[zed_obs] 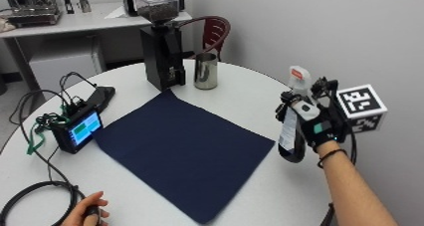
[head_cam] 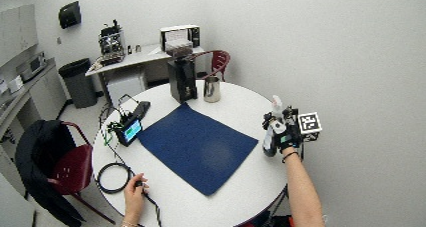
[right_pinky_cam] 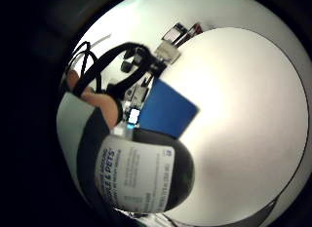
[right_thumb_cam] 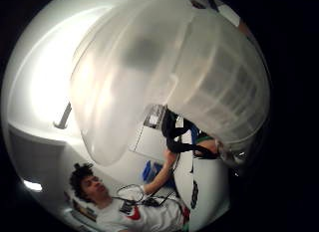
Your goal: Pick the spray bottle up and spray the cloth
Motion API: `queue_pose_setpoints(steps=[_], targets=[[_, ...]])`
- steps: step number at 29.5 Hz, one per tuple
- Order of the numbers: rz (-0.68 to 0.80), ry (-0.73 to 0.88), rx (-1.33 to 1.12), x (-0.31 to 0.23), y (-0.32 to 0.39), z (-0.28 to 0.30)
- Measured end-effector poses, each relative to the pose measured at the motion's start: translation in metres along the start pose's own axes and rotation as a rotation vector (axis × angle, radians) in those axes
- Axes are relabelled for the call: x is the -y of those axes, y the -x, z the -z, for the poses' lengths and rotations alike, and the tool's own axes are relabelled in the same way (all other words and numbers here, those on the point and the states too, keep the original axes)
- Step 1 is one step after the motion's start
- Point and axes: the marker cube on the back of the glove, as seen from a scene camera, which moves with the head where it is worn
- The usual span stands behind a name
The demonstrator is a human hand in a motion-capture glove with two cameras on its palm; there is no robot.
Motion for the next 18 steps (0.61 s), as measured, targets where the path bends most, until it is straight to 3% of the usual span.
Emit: queue_pose_setpoints(steps=[7, 12, 18], targets=[[0.005, 0.278, -0.068, 0.009, 0.072, -0.048], [-0.150, 0.474, -0.205, 0.004, 0.034, -0.100], [-0.152, 0.475, -0.179, 0.015, 0.035, -0.098]])
